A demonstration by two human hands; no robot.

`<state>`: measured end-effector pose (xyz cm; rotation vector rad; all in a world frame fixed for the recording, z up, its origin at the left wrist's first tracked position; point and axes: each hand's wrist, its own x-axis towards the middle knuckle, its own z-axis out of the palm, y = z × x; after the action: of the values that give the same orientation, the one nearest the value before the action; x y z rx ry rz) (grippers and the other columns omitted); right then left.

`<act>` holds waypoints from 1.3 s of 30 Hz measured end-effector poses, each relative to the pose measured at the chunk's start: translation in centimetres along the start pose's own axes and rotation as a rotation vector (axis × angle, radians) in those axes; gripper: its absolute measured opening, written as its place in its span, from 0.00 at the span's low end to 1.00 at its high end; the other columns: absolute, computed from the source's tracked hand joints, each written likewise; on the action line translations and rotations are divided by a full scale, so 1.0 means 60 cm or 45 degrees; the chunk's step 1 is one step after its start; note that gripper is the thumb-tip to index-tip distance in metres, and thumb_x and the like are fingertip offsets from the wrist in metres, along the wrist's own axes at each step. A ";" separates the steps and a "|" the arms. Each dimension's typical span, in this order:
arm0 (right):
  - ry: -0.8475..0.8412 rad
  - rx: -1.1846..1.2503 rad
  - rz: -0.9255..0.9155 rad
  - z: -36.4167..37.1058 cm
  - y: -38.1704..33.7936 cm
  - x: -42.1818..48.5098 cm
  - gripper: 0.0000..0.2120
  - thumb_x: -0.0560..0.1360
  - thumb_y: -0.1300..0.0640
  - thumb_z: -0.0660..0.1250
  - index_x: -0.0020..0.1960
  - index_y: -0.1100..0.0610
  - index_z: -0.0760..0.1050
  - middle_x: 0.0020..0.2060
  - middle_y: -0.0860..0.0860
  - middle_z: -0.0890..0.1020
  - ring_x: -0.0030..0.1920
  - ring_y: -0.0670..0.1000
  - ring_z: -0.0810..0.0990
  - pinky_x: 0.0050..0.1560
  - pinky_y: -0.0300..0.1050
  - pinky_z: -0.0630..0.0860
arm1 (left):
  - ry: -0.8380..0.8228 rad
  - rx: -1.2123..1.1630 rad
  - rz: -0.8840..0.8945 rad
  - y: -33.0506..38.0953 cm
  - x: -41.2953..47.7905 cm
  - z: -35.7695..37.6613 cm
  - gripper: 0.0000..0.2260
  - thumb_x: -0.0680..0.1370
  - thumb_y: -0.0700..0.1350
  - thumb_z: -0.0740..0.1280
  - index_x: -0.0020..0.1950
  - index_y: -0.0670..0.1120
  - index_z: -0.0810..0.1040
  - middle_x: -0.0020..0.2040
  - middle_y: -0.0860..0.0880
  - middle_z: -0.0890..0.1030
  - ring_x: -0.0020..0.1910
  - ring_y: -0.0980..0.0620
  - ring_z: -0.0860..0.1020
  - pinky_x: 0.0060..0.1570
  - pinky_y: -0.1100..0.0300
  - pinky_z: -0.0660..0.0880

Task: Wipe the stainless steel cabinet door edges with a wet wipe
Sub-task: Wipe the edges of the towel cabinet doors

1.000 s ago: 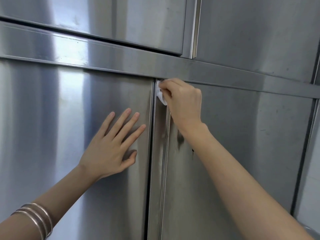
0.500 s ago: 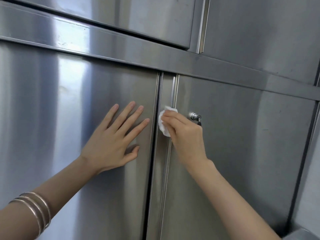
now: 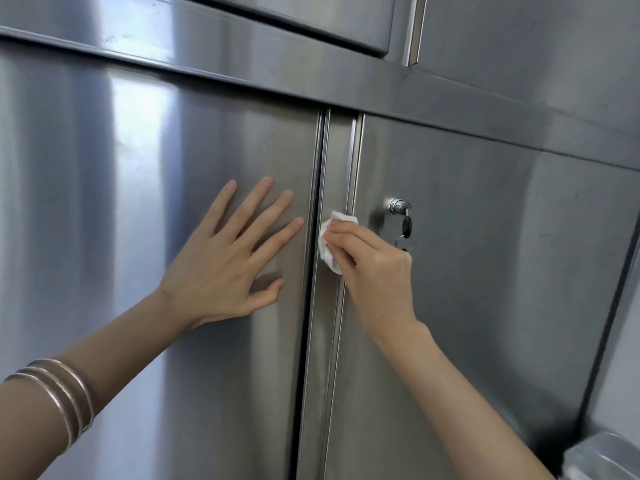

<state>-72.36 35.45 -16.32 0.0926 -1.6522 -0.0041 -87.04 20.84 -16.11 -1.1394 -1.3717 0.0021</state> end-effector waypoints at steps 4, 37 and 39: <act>0.051 0.028 0.113 0.011 -0.007 -0.022 0.04 0.70 0.69 0.72 0.42 0.62 0.82 0.45 0.49 0.84 0.48 0.42 0.79 0.46 0.26 0.70 | 0.014 -0.002 0.032 -0.003 -0.001 0.002 0.31 0.76 0.57 0.58 0.76 0.43 0.65 0.77 0.44 0.63 0.77 0.37 0.55 0.72 0.34 0.54; -0.047 0.292 0.287 0.039 -0.031 -0.409 0.10 0.73 0.66 0.67 0.54 0.65 0.80 0.53 0.54 0.81 0.55 0.48 0.80 0.61 0.44 0.74 | -0.031 -0.160 0.305 0.080 -0.035 0.018 0.27 0.71 0.56 0.65 0.67 0.45 0.71 0.75 0.40 0.64 0.75 0.38 0.61 0.71 0.33 0.53; -0.013 0.244 0.252 0.042 -0.025 -0.388 0.08 0.73 0.67 0.68 0.51 0.65 0.81 0.52 0.54 0.82 0.55 0.47 0.79 0.61 0.41 0.74 | -0.011 -0.182 0.282 0.084 -0.040 0.021 0.27 0.73 0.56 0.64 0.68 0.45 0.70 0.75 0.40 0.64 0.75 0.37 0.60 0.71 0.33 0.53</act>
<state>-72.91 35.32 -39.80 0.0745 -1.6629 0.3055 -85.70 22.73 -21.34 -1.4085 -1.2630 0.0691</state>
